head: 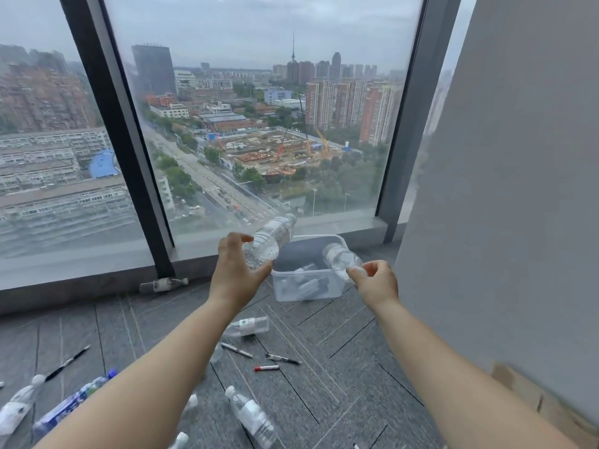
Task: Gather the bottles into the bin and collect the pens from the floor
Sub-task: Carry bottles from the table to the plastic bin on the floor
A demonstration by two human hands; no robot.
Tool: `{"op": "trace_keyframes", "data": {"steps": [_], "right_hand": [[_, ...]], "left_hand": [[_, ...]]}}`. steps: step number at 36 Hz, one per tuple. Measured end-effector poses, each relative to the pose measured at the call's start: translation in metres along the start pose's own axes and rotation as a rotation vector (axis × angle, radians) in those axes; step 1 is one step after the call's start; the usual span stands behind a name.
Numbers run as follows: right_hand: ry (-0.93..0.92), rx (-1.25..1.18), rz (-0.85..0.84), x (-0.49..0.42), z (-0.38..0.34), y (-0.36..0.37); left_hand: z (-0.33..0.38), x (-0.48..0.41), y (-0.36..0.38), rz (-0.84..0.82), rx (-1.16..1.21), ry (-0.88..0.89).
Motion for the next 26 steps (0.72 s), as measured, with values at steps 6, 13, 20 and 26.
{"op": "trace_keyframes", "data": {"steps": [6,13,20,26], "right_hand": [[0.041,-0.128,-0.022,-0.096,-0.034,0.081],[0.14,-0.205,-0.099,-0.121,-0.002,0.137],[0.206,-0.136,-0.104,-0.106,0.059,0.118],[0.256,-0.056,-0.174,-0.104,0.089,0.093]], "left_hand": [[-0.041,-0.052,0.033,0.045,0.019,-0.007],[-0.088,-0.049,0.057,0.037,-0.002,-0.041],[-0.105,-0.016,0.07,0.005,-0.02,-0.113],[-0.105,0.005,0.078,-0.068,-0.012,-0.15]]}}
Point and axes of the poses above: each hand's wrist, its own x-axis away from the middle knuckle, its own y-axis out of the palm, z = x × y, the point moved 6 cm from there along -x, towards the middle knuckle, and after that the axes turned 13 degrees about z, right-handed, at the moved point
